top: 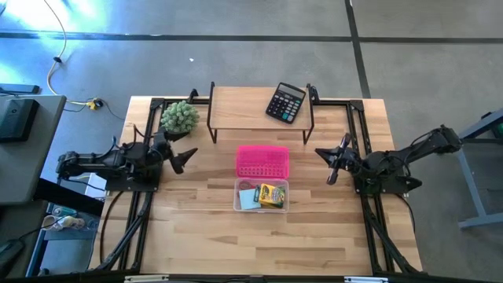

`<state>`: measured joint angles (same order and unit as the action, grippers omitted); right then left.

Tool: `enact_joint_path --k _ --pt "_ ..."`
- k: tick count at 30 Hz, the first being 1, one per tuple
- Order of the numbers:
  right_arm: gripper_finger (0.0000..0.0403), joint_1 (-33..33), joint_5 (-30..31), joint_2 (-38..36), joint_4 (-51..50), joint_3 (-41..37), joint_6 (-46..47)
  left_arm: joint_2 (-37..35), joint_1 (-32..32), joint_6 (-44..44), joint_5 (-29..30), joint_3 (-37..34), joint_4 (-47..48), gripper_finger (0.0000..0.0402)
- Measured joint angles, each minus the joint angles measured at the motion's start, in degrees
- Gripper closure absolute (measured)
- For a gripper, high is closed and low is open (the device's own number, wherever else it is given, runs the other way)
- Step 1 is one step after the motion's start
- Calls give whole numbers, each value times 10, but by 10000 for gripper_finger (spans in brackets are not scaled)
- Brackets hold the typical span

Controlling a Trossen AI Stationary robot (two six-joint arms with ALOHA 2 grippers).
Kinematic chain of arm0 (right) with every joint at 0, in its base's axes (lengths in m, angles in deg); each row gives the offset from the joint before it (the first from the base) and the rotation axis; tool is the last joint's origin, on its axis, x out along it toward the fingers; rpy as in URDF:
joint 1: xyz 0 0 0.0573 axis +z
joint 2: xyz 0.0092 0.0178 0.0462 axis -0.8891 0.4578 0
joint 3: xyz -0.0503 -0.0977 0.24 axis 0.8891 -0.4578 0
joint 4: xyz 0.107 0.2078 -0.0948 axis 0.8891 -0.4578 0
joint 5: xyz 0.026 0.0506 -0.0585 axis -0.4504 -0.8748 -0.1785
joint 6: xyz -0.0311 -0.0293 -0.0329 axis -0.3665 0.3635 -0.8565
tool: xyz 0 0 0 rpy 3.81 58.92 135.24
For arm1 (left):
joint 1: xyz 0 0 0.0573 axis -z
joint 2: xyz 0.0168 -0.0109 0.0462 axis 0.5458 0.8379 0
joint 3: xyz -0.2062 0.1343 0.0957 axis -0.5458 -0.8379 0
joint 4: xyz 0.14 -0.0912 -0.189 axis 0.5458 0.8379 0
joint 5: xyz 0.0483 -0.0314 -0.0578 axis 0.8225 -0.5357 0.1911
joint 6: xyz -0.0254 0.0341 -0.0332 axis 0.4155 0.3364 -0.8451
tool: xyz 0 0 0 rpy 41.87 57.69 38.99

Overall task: Pack school essentials
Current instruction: Return to Home Position

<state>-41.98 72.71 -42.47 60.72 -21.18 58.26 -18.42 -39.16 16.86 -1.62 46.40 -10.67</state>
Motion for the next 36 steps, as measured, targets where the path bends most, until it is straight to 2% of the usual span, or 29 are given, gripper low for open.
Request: enact_joint_path --k 10,17,27,31,36 --pt "403 0 -5 -32 -23 -46 63 -26 0 0 -85 -1 22 7" --pt "403 0 -35 -32 -33 -56 84 -19 1 16 -166 -46 -87 7" --pt "403 0 -54 -30 -106 -56 161 -19 1 25 -186 -46 -82 7" --pt "403 0 -54 -30 -98 -56 176 -19 1 30 -209 -46 -79 7" --pt "403 0 -54 -30 -98 -56 180 -19 1 30 -210 -46 -79 7"
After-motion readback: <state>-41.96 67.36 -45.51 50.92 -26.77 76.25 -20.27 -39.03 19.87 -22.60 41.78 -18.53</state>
